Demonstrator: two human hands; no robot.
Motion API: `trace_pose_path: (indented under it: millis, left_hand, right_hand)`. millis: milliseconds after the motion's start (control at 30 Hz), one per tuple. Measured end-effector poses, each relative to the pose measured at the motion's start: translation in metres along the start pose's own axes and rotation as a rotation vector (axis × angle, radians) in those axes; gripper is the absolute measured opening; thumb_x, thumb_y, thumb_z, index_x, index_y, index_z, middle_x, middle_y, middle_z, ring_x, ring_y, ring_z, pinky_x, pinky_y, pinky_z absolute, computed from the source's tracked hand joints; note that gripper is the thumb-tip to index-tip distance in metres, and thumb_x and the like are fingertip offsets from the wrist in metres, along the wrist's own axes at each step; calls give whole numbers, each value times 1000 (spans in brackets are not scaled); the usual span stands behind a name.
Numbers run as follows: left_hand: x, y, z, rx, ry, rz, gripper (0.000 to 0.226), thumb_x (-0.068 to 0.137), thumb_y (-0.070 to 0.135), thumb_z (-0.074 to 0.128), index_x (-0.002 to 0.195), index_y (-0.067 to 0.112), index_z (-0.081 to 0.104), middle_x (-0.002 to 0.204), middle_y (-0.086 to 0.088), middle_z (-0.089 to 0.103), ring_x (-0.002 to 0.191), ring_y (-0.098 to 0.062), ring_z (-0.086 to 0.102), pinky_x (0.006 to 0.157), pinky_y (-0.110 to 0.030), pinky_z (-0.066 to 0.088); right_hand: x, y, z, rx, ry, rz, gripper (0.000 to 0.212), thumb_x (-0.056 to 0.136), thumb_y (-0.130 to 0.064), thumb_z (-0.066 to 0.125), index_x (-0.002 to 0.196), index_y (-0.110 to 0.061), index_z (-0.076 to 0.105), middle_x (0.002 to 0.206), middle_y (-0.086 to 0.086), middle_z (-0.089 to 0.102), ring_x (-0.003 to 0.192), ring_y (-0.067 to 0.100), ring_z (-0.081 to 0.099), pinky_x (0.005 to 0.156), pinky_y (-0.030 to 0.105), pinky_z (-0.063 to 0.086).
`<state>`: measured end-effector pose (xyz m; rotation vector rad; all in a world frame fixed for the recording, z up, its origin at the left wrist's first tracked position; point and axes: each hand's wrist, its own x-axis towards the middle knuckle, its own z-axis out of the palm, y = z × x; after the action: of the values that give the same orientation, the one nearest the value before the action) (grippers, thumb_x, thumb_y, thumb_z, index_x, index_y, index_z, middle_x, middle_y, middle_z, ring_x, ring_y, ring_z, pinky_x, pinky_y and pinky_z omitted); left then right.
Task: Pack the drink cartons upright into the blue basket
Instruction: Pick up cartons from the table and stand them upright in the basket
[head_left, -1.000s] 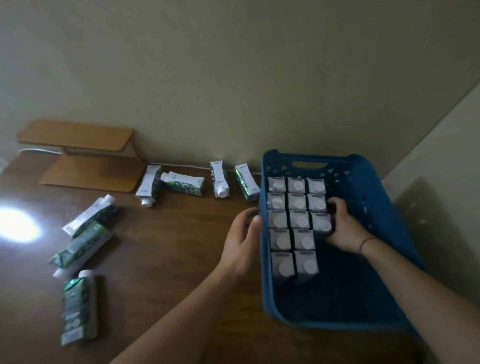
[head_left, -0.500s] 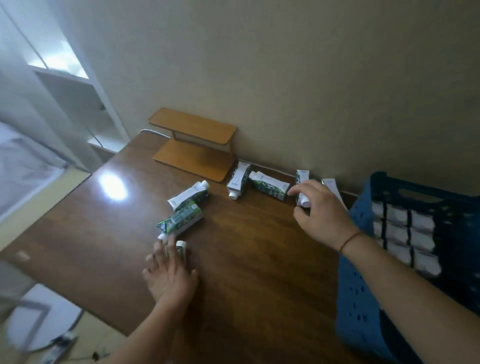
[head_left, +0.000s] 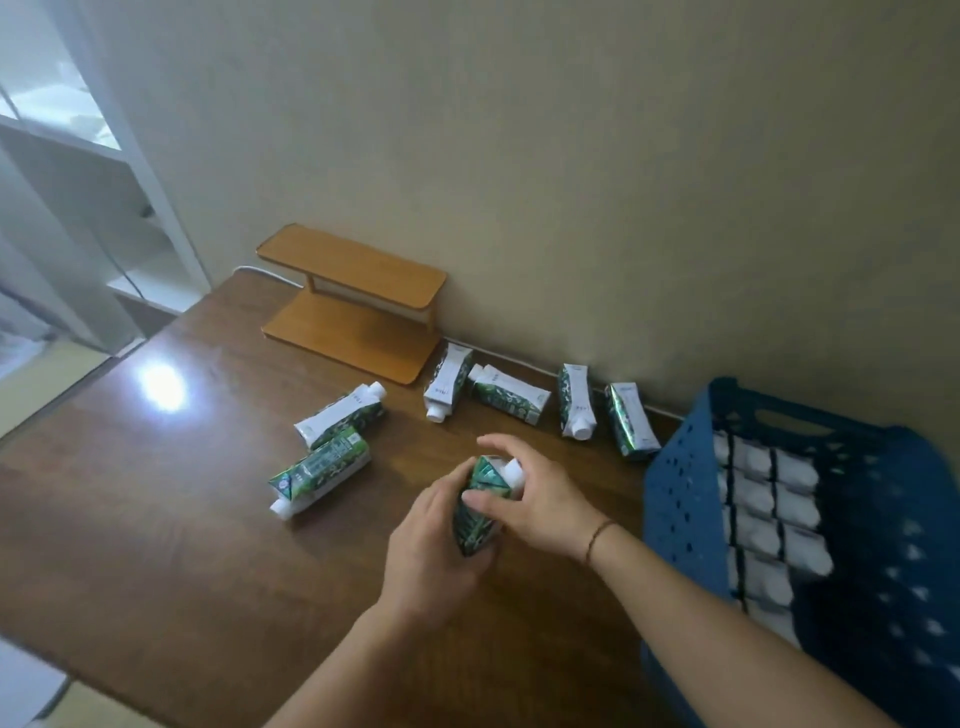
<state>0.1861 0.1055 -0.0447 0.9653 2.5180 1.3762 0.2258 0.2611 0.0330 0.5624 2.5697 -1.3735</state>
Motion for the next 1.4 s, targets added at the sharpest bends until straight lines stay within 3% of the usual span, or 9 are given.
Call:
trace_pose_path:
  millis: [167,400,533,767,967,1033,1200,1300,1400]
  left_hand:
    - [31,50,10,-160,-146,36,61,82,69,53,137,43,45,130,22,52,118,1,51,95,-24,47]
    - [39,96,76,-444,-403,-116,43,90,58,56,128,37,56,123,19,62,108,2,59,94,-34,55]
    - [29,126,110,-554,-562,-142,65,82,72,49,139,40,44,131,24,53,110,13,54,89,-20,49]
    - [20,138,139,-597,-615,-147,84,76,75,52,147,37,27,140,8,51,114,-1,59,93,-33,55]
    - [19,137,145,-602,-563,-140,77,77,72,51,144,39,33,139,9,52,115,-4,59,90,-31,55]
    - [19,136,145,-611,-563,-145,74,79,71,53,143,39,34,137,10,53,113,-4,60,89,-32,56]
    - [22,134,140,-588,-602,-155,78,80,71,52,147,36,32,139,14,51,117,-4,58,94,-31,54]
    - [25,126,128,-484,-633,-146,77,82,78,43,146,36,37,143,15,48,126,-2,51,100,-31,49]
    - [30,109,106,-332,-609,-162,55,90,63,50,138,36,48,139,11,52,121,-4,53,100,-36,52]
  right_hand:
    - [-56,25,-63,329,471,-55,36,76,-24,79,108,-25,62,102,-5,64,87,4,67,66,26,59]
    - [-162,86,-159,515,1031,1,23,79,-13,76,94,-28,66,96,0,68,84,18,70,66,31,57]
    - [-200,128,-176,339,1086,208,28,76,-12,79,85,-30,59,86,-1,66,66,5,63,52,22,51]
    - [-182,170,-160,79,924,527,41,77,-24,79,108,-14,54,105,3,57,91,20,54,74,26,38]
    - [-138,200,-119,793,688,729,97,85,-60,57,153,-26,-3,156,12,27,138,33,33,111,46,29]
    - [-135,219,-120,919,626,740,105,71,-76,57,152,-26,13,152,11,38,133,32,42,113,50,31]
    - [-142,229,-132,905,535,671,61,93,-60,41,131,-14,54,129,11,61,112,26,59,102,42,43]
    - [-132,219,-142,407,841,682,60,87,-60,47,123,-13,57,128,13,60,113,31,57,101,46,45]
    - [-112,171,-147,121,1081,362,34,89,-35,59,116,-16,60,124,9,58,115,25,54,99,43,45]
